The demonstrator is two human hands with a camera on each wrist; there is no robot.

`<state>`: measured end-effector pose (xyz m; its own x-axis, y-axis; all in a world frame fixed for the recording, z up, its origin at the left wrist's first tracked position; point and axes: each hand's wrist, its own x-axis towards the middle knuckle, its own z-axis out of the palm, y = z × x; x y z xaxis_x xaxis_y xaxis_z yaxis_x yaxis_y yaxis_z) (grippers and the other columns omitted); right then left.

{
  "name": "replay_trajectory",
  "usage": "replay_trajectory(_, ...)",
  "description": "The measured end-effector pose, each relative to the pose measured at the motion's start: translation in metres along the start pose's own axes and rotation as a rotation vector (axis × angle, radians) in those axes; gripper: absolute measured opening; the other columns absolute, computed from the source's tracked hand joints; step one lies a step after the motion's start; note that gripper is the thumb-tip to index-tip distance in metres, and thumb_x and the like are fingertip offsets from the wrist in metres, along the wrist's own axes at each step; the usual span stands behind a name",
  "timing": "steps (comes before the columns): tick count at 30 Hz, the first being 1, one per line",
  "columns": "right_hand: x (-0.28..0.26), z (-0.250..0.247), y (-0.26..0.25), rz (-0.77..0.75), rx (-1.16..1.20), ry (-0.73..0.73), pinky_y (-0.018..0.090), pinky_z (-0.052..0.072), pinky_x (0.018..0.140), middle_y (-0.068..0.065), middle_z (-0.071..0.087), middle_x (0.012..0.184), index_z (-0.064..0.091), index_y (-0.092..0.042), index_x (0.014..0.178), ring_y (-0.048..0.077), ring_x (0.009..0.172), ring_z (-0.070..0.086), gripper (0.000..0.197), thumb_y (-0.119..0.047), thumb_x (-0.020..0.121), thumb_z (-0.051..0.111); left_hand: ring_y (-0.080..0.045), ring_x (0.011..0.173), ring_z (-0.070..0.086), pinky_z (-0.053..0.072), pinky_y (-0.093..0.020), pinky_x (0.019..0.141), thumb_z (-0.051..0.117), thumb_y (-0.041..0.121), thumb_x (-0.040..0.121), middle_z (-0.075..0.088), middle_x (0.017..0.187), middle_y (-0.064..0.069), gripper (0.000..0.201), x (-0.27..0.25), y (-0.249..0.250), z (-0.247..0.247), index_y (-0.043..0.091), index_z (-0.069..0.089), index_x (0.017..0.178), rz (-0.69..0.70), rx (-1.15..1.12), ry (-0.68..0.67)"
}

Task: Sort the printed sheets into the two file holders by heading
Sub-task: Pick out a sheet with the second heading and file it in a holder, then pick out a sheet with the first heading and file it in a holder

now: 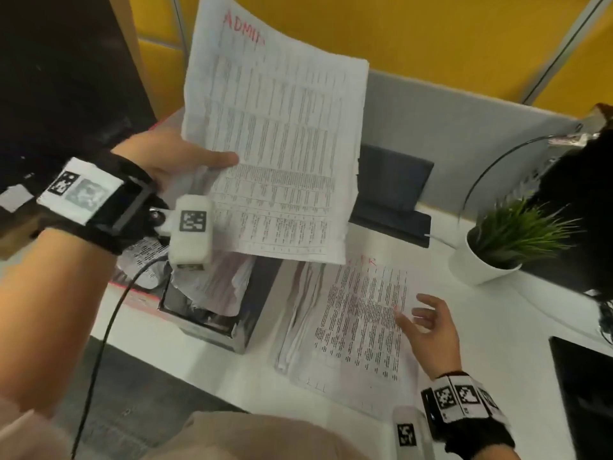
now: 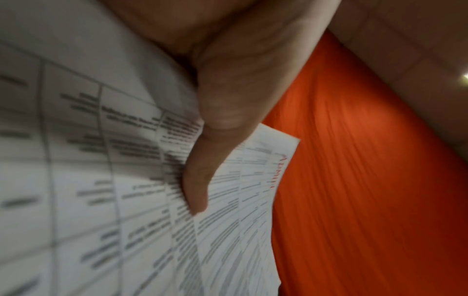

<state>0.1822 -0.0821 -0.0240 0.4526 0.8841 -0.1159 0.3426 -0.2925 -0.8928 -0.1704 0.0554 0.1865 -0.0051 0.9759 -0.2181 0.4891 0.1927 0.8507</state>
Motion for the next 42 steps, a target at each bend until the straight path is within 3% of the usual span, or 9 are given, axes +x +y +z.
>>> replay_trajectory(3, -0.003, 0.001, 0.029, 0.070, -0.221, 0.046, 0.041, 0.043, 0.096, 0.019, 0.053, 0.118, 0.049, -0.010, 0.126, 0.030, 0.107, 0.052, 0.063, -0.020, 0.071, 0.080, -0.013, 0.106, 0.050, 0.037, -0.030, 0.091, 0.076, 0.018, 0.072, 0.056, 0.095, 0.018, 0.065, 0.009, -0.014, -0.009, 0.026, 0.046, 0.130, -0.025, 0.164, 0.112)
replay_trajectory(7, -0.009, 0.009, 0.056, 0.180, -0.399, 0.016, 0.045, 0.035, 0.106, 0.025, 0.045, 0.129, 0.041, -0.007, 0.136, 0.037, 0.122, 0.043, 0.083, -0.028, 0.067, 0.082, -0.028, 0.106, 0.051, 0.043, -0.037, 0.087, 0.081, 0.034, 0.067, 0.056, 0.117, -0.008, 0.075, 0.023, -0.036, 0.005, 0.008, 0.048, 0.129, -0.123, 0.477, 0.204)
replay_trajectory(10, -0.012, 0.014, 0.069, 0.188, -0.488, -0.012, 0.043, 0.032, 0.107, 0.024, 0.043, 0.133, 0.036, -0.006, 0.139, 0.036, 0.125, 0.038, 0.090, -0.033, 0.067, 0.082, -0.036, 0.115, 0.049, 0.041, -0.040, 0.092, 0.080, 0.026, 0.070, 0.052, 0.128, -0.019, 0.074, 0.027, -0.043, 0.028, 0.001, 0.046, 0.131, 0.007, 0.614, 0.247)
replay_trajectory(14, -0.011, 0.017, 0.073, 0.220, -0.474, -0.016, 0.044, 0.032, 0.106, 0.022, 0.037, 0.136, 0.033, -0.008, 0.141, 0.037, 0.127, 0.036, 0.092, -0.032, 0.067, 0.082, -0.036, 0.107, 0.056, 0.044, -0.036, 0.082, 0.078, 0.014, 0.073, 0.058, 0.119, -0.021, 0.060, 0.034, -0.051, 0.050, 0.000, 0.050, 0.124, 0.022, 0.767, 0.106)
replay_trajectory(23, -0.010, 0.019, 0.072, 0.229, -0.465, -0.038, 0.043, 0.036, 0.103, 0.021, 0.036, 0.134, 0.034, -0.008, 0.141, 0.037, 0.123, 0.042, 0.086, -0.028, 0.070, 0.080, -0.031, 0.115, 0.054, 0.046, -0.035, 0.095, 0.071, 0.016, 0.080, 0.055, 0.126, -0.016, 0.060, 0.046, -0.055, 0.070, 0.000, 0.042, 0.131, -0.146, 0.985, -0.128)
replay_trajectory(30, -0.008, 0.019, 0.068, 0.255, -0.469, -0.037, 0.043, 0.036, 0.104, 0.020, 0.035, 0.136, 0.029, -0.008, 0.143, 0.036, 0.124, 0.041, 0.092, -0.025, 0.069, 0.081, -0.026, 0.102, 0.059, 0.046, -0.034, 0.084, 0.054, 0.015, 0.092, 0.062, 0.114, -0.008, 0.034, 0.016, -0.011, 0.073, 0.014, 0.049, 0.125, 0.322, 0.588, 0.232)
replay_trajectory(35, -0.007, 0.020, 0.064, 0.281, -0.480, -0.063, 0.039, 0.036, 0.104, 0.018, 0.034, 0.136, 0.028, -0.009, 0.144, 0.033, 0.125, 0.041, 0.097, -0.027, 0.066, 0.083, -0.012, 0.076, 0.060, 0.051, -0.027, 0.072, 0.054, 0.014, 0.087, 0.062, 0.082, 0.007, 0.018, -0.021, 0.010, 0.135, 0.018, 0.062, 0.103, 0.631, 0.192, 0.205)
replay_trajectory(38, -0.006, 0.019, 0.063, 0.287, -0.473, -0.091, 0.036, 0.034, 0.106, 0.016, 0.034, 0.135, 0.025, -0.009, 0.145, 0.031, 0.127, 0.039, 0.100, -0.028, 0.066, 0.083, -0.014, 0.088, 0.059, 0.048, -0.029, 0.078, 0.050, 0.021, 0.090, 0.064, 0.092, 0.008, 0.021, -0.022, -0.017, 0.188, 0.022, 0.060, 0.108, 0.493, 0.401, 0.040)
replay_trajectory(42, -0.008, 0.018, 0.062, 0.293, -0.470, -0.114, 0.034, 0.032, 0.109, 0.014, 0.031, 0.139, 0.022, -0.011, 0.146, 0.028, 0.130, 0.035, 0.103, -0.031, 0.066, 0.083, -0.030, 0.103, 0.060, 0.041, -0.028, 0.072, 0.046, 0.012, 0.095, 0.062, 0.113, -0.015, 0.023, -0.003, -0.077, 0.230, 0.002, 0.054, 0.114, 0.127, 0.694, -0.229)
